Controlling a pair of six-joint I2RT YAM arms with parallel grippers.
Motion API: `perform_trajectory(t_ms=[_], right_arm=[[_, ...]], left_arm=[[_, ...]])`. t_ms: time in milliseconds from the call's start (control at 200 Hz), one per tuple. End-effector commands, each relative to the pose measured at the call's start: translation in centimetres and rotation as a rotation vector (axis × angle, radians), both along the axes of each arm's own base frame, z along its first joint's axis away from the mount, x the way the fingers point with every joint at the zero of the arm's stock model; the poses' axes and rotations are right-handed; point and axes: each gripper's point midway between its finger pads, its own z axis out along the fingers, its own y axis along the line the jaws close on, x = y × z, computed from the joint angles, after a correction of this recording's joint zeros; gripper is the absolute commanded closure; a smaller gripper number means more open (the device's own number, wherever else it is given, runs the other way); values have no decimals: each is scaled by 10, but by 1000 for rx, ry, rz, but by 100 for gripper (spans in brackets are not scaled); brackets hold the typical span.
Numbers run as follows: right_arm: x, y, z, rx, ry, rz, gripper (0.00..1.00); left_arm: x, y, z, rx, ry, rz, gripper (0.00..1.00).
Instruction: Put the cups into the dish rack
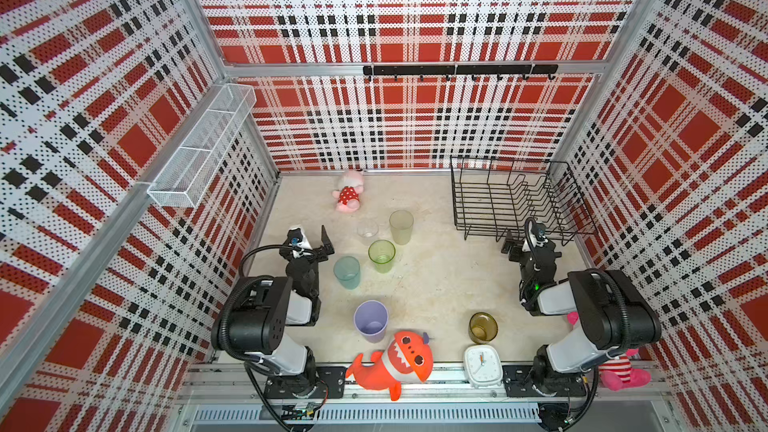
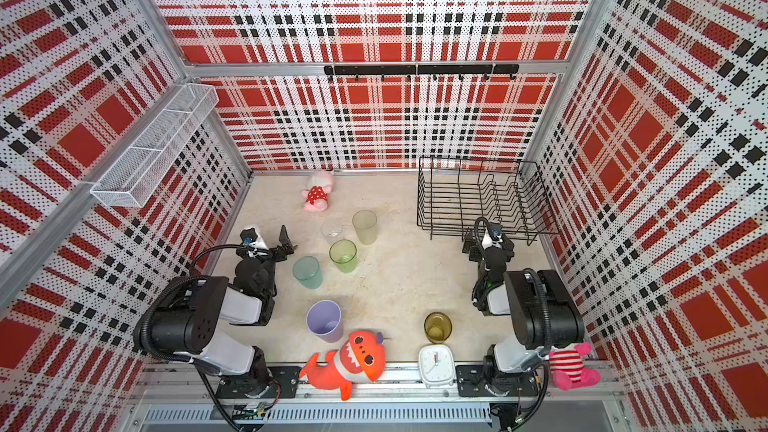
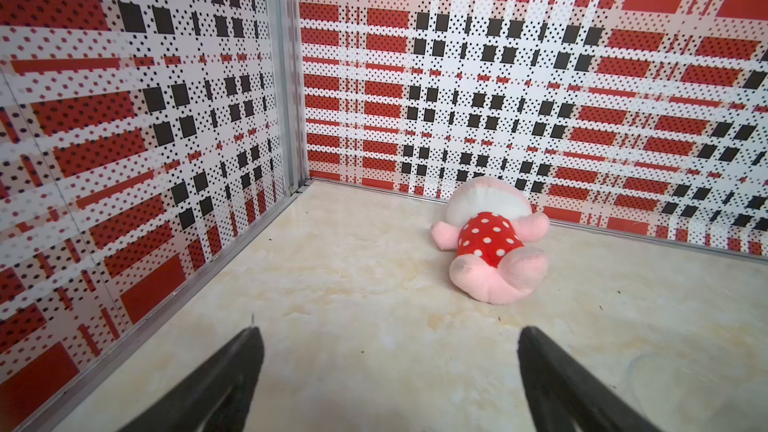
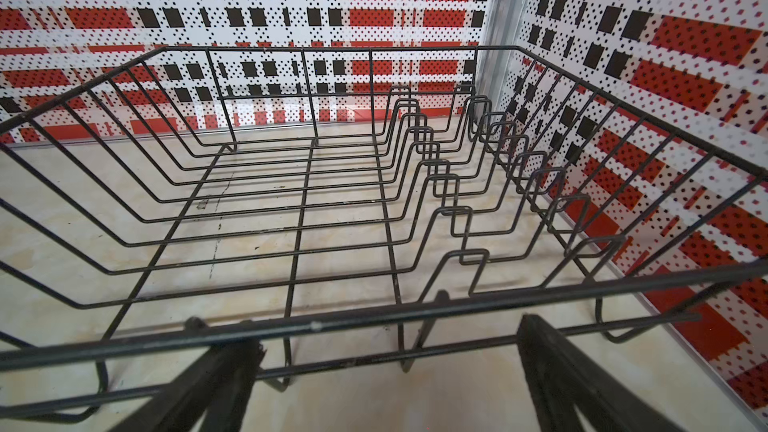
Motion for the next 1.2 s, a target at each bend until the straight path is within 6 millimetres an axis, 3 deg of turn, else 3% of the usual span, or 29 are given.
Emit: perform_trajectory(t_ms=[0, 887, 1022, 1198], right_arm=[[3, 3, 14, -3, -49, 7, 0], [3, 7, 15, -11, -51, 20, 0], [-8, -12, 20, 20, -85, -90, 0], [-12, -3, 35, 1, -111, -29, 0]], left_arm=[[2, 3, 5, 3, -15, 12, 2], [-2, 4, 7, -20, -38, -28, 2], [-12, 13, 16, -37, -70, 24, 2], [-19, 16, 35, -42, -82, 62, 2]])
